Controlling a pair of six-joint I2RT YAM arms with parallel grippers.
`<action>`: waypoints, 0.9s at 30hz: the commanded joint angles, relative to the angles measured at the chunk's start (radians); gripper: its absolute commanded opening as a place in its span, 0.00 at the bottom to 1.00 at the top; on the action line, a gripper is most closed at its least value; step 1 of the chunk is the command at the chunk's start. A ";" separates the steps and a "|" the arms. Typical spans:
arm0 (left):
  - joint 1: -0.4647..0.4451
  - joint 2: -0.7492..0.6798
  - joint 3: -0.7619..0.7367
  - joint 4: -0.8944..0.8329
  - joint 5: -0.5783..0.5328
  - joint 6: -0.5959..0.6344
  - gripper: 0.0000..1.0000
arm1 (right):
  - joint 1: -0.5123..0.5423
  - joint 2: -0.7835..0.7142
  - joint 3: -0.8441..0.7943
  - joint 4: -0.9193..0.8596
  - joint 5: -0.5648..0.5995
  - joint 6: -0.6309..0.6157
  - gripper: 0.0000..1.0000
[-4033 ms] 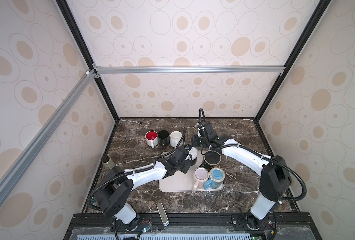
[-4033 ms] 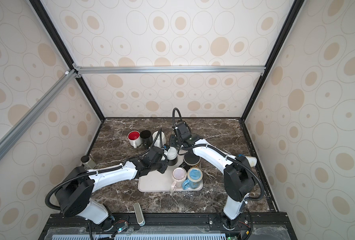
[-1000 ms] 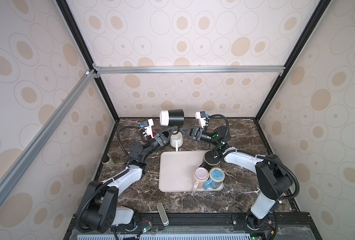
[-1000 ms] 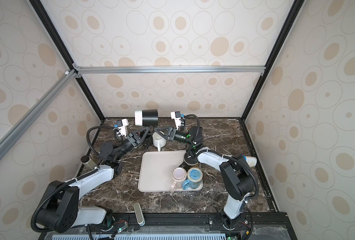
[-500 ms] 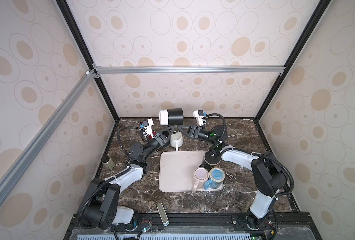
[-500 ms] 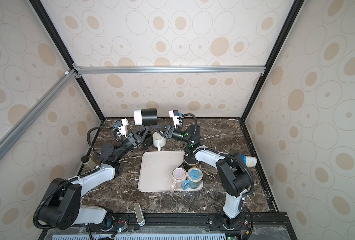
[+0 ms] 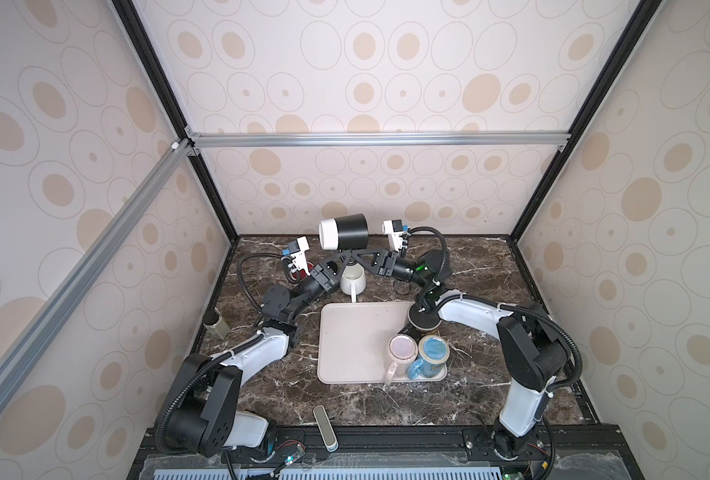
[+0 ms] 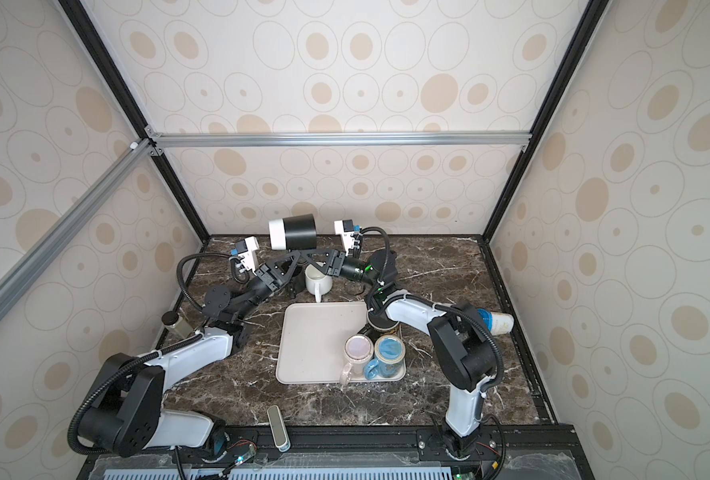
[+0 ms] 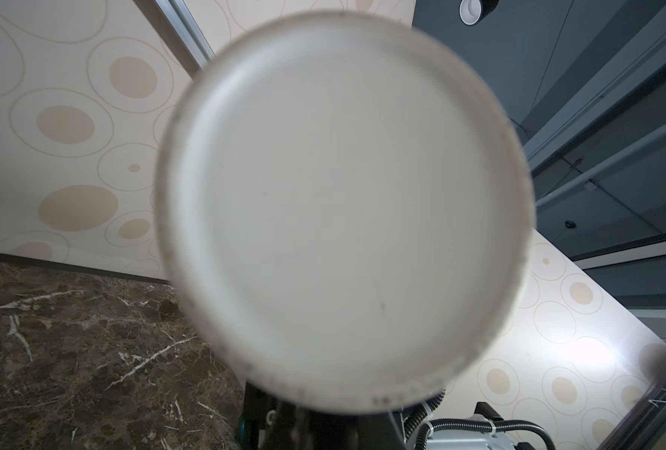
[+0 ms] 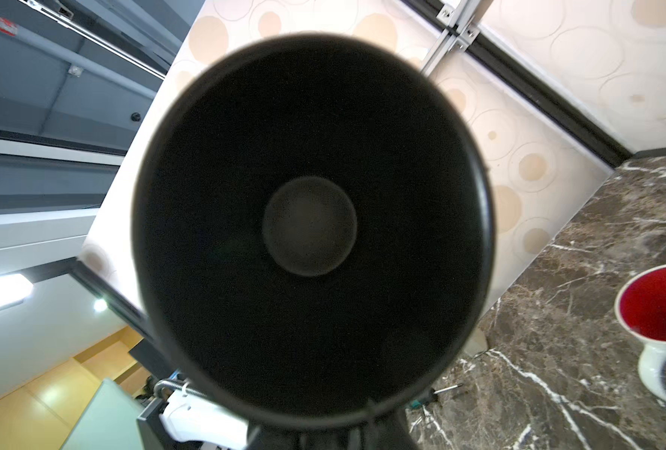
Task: Turn the mug right side up
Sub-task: 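Open the left gripper and carry the mug with the right gripper toward the row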
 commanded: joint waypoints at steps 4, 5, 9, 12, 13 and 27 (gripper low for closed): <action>-0.031 -0.004 0.037 0.070 0.101 0.006 0.00 | -0.004 0.022 0.069 0.105 0.062 0.039 0.00; -0.031 0.000 0.032 0.071 0.107 0.006 0.00 | -0.005 0.024 0.075 0.102 0.062 0.045 0.00; -0.023 -0.020 0.036 -0.089 0.129 0.074 0.65 | -0.005 0.011 0.083 0.023 0.053 0.051 0.00; -0.013 -0.104 0.060 -0.482 0.040 0.281 1.00 | -0.016 -0.014 0.072 -0.017 0.054 0.023 0.00; -0.014 -0.131 0.068 -0.584 -0.001 0.356 1.00 | -0.018 -0.022 0.073 -0.037 0.048 0.009 0.00; 0.047 -0.233 0.106 -1.067 -0.179 0.623 1.00 | -0.037 -0.197 0.002 -0.583 0.252 -0.291 0.00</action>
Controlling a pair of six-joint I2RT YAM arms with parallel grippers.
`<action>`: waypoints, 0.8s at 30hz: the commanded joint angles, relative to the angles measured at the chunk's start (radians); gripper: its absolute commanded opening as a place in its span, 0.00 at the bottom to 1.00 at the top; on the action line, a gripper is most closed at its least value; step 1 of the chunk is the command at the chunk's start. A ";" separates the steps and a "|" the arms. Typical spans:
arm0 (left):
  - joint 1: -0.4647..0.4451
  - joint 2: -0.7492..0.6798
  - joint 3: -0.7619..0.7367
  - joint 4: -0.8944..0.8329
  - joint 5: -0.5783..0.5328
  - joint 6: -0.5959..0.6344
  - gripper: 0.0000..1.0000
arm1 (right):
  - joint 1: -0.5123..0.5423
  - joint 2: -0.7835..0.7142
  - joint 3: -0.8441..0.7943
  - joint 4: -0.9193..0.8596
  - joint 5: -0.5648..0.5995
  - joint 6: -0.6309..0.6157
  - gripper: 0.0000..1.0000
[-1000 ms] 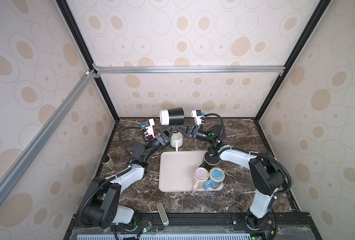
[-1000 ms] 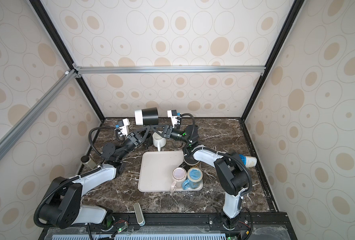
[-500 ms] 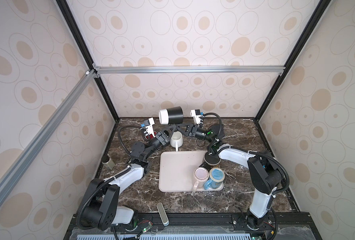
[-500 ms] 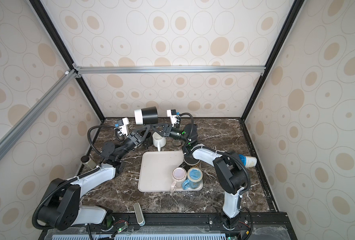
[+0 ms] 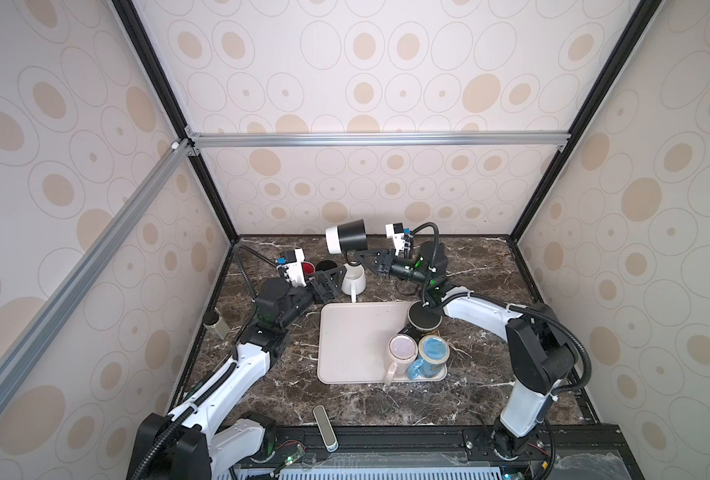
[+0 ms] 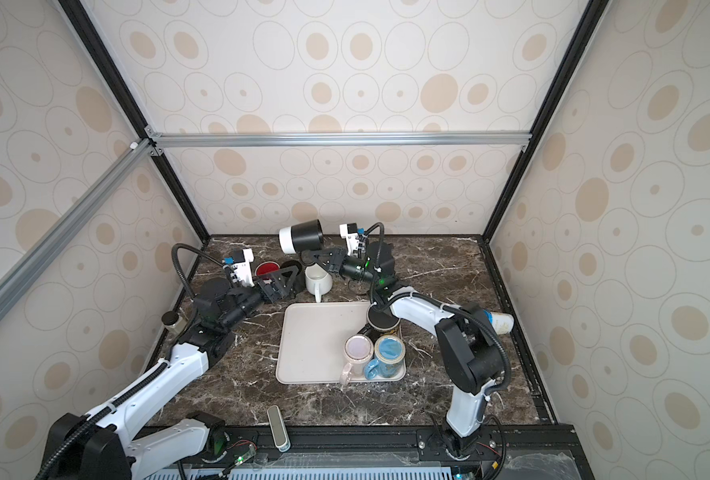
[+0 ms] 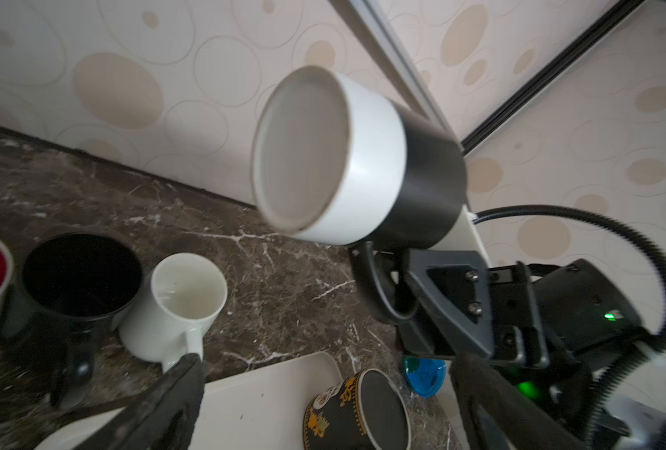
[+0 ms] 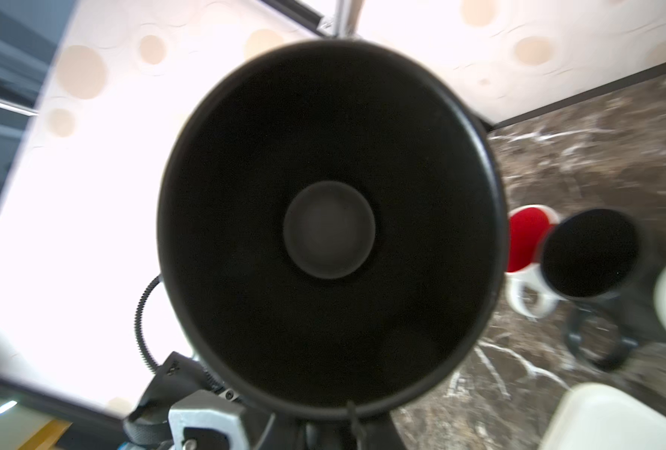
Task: Turn the mug right side up
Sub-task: 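Open the left gripper and carry the mug with the right gripper toward the row, then lower the black mug upright beside the white mug with the right gripper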
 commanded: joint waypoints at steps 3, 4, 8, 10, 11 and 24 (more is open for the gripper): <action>0.008 0.026 0.035 -0.105 0.059 0.115 1.00 | -0.004 -0.152 0.086 -0.427 0.194 -0.261 0.00; 0.009 0.019 0.027 -0.104 0.049 0.118 1.00 | 0.001 -0.159 0.111 -0.522 0.240 -0.309 0.00; 0.009 0.027 0.047 -0.152 0.008 0.152 1.00 | 0.048 -0.115 0.323 -0.998 0.556 -0.530 0.00; 0.007 0.025 0.041 -0.143 0.003 0.152 0.99 | 0.069 -0.073 0.399 -1.119 0.674 -0.562 0.00; 0.007 0.021 0.035 -0.131 0.004 0.153 0.99 | 0.082 -0.057 0.422 -1.153 0.727 -0.570 0.00; -0.023 0.048 0.047 -0.168 -0.074 0.176 0.96 | 0.141 0.152 0.610 -1.337 0.979 -0.639 0.00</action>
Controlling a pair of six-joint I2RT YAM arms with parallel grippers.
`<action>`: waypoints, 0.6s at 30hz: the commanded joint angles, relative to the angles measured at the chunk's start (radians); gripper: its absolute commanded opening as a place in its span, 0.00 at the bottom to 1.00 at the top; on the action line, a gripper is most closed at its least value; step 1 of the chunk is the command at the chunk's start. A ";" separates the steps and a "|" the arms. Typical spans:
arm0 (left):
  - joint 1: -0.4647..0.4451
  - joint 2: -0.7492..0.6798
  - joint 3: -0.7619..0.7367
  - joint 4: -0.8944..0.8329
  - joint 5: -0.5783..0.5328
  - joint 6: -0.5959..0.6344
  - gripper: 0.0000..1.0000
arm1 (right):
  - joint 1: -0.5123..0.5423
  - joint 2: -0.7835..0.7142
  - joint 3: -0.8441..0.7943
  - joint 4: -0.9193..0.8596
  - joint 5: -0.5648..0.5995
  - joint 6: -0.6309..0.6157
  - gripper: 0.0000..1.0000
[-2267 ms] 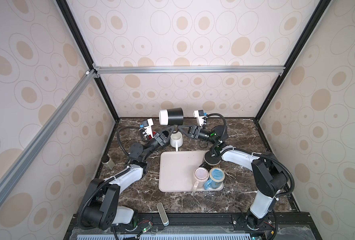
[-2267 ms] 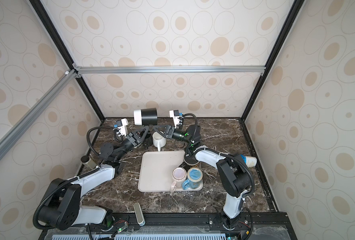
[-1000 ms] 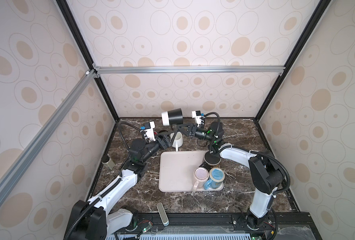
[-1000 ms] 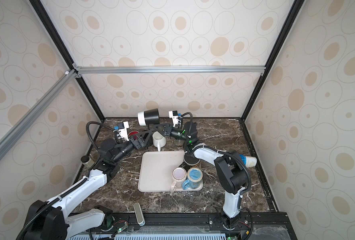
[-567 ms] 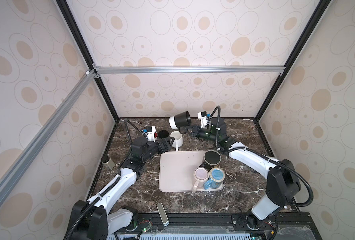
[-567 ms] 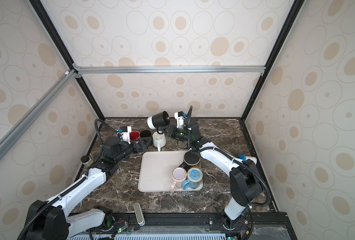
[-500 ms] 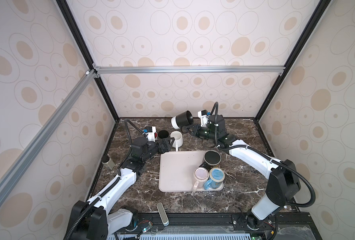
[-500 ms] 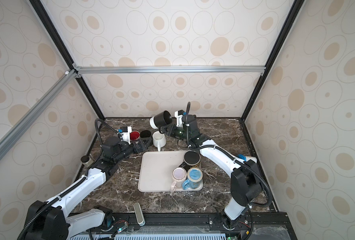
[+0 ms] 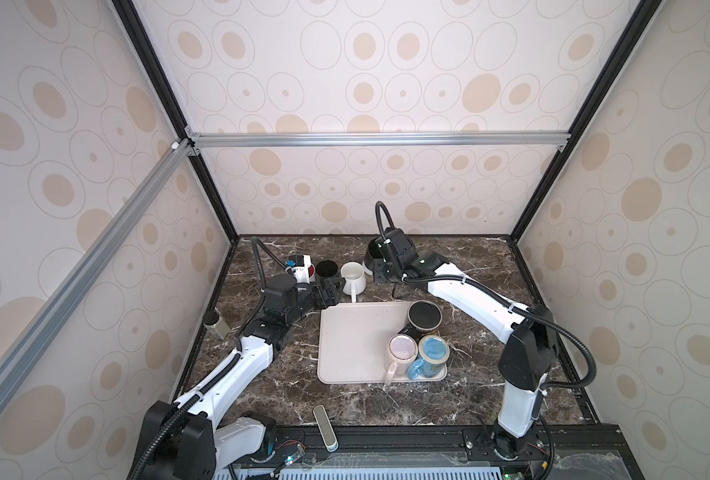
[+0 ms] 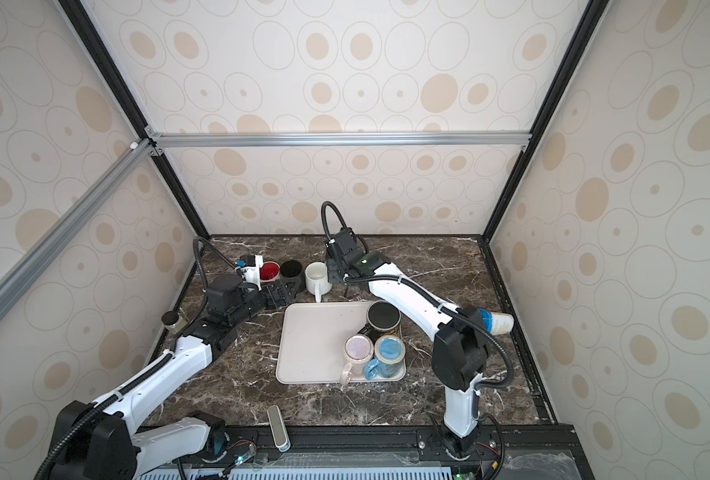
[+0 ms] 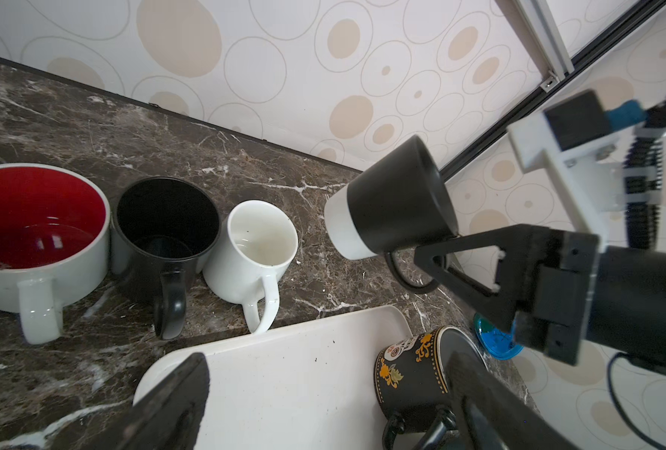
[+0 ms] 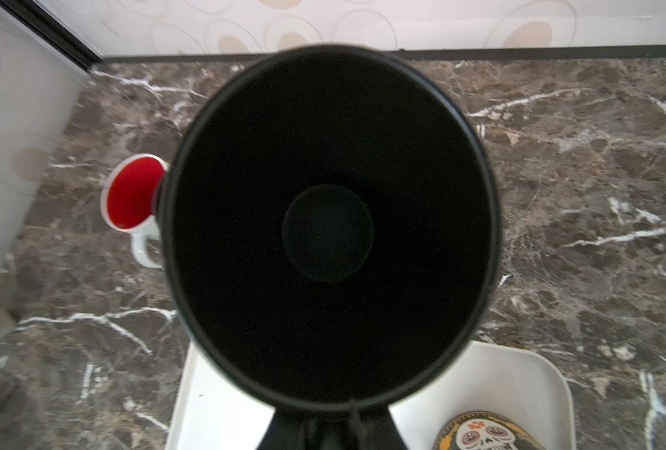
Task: Turn the mug right side up
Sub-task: 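Lower the black mug upright beside the white mug with the right gripper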
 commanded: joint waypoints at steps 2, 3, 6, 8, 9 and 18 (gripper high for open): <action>-0.017 0.016 0.016 0.019 -0.021 0.014 0.96 | -0.002 0.026 0.063 -0.018 0.089 -0.035 0.00; -0.019 0.020 0.014 0.023 -0.021 0.012 0.95 | -0.001 0.034 0.067 -0.022 0.092 -0.033 0.00; -0.030 0.034 0.014 0.035 -0.020 0.005 0.95 | -0.003 0.065 0.074 -0.021 0.102 -0.035 0.00; -0.037 0.046 0.017 0.043 -0.015 0.001 0.96 | -0.005 0.086 0.076 -0.013 0.104 -0.037 0.00; -0.042 0.054 0.021 0.040 -0.014 0.003 0.95 | -0.008 0.098 0.078 -0.010 0.099 -0.038 0.00; -0.062 0.077 0.046 0.019 -0.039 0.012 0.96 | -0.013 0.173 0.118 -0.009 0.110 -0.042 0.00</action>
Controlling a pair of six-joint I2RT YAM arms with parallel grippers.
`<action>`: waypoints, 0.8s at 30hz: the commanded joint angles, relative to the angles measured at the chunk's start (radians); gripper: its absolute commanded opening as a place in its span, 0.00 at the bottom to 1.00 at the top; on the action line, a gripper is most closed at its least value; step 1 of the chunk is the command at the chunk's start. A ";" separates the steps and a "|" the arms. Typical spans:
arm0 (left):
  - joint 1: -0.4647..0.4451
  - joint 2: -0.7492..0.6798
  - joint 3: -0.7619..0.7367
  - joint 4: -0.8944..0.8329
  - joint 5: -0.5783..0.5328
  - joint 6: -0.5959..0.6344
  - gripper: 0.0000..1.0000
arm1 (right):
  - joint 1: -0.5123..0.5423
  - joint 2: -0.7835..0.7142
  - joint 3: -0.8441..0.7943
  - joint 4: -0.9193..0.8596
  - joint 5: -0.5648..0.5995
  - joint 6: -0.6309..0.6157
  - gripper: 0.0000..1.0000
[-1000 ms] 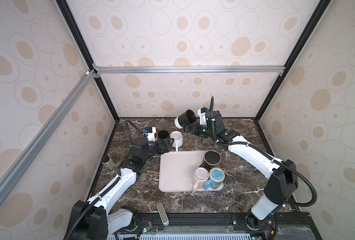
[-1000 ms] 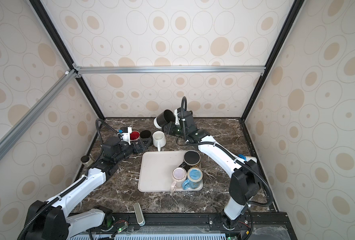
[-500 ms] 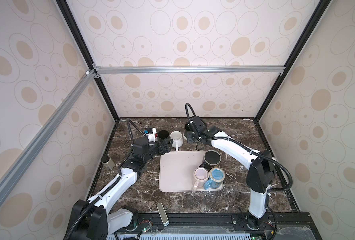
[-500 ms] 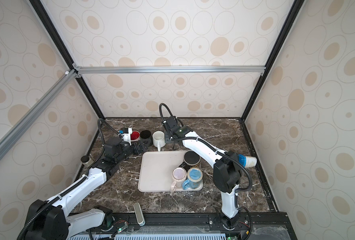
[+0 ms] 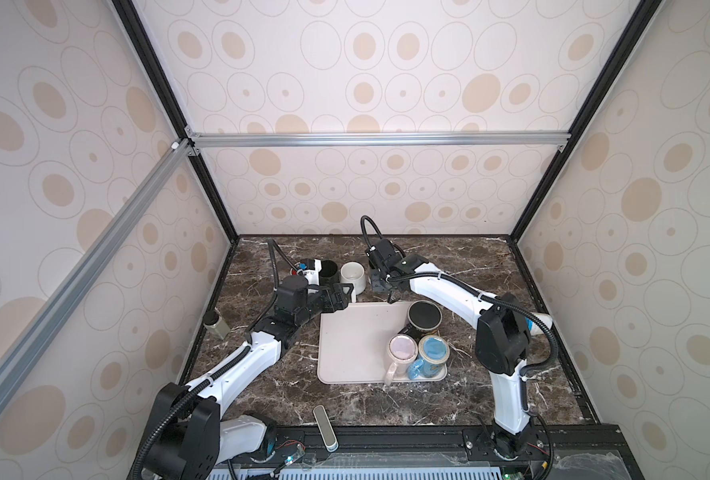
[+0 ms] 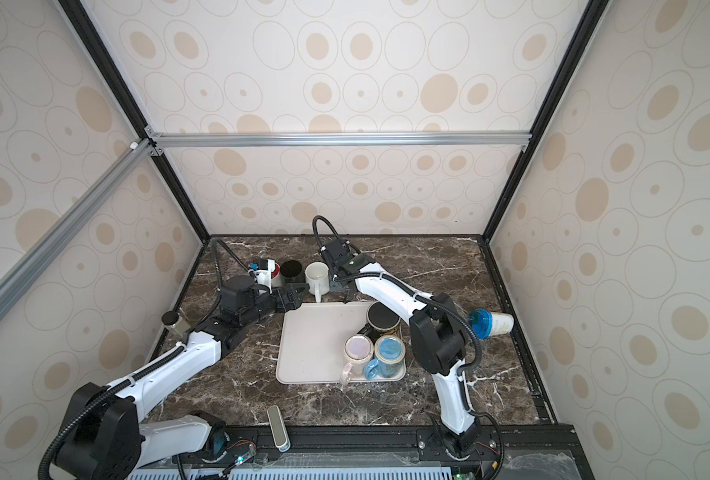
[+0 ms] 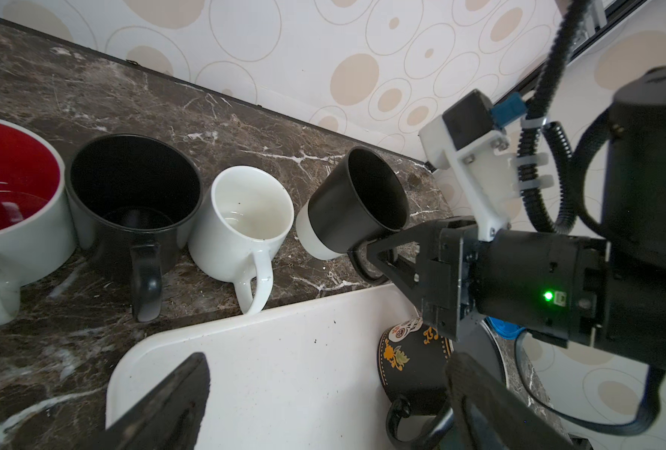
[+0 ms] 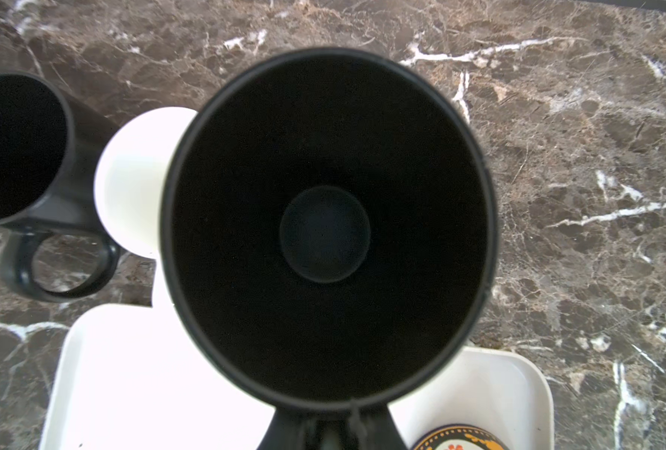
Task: Turn the mug right side up
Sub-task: 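Lower the black mug upright beside the white mug with the right gripper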
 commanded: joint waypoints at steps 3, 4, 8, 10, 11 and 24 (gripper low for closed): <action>-0.009 0.001 0.045 0.004 -0.027 0.011 0.96 | -0.007 0.029 0.071 0.048 0.039 -0.013 0.00; -0.009 0.001 0.046 0.002 -0.031 0.009 0.96 | -0.007 0.039 0.081 0.042 0.039 -0.013 0.00; -0.009 -0.005 0.032 0.016 -0.047 -0.003 0.96 | -0.007 0.074 0.113 0.024 0.069 -0.001 0.00; -0.008 -0.005 0.031 0.020 -0.048 -0.006 0.96 | -0.008 0.086 0.120 0.022 0.073 0.004 0.00; -0.009 -0.004 0.029 0.021 -0.048 -0.005 0.96 | -0.008 0.091 0.123 0.020 0.072 0.008 0.00; -0.010 -0.003 0.022 0.020 -0.040 -0.006 0.96 | -0.009 0.110 0.114 0.016 0.050 0.049 0.00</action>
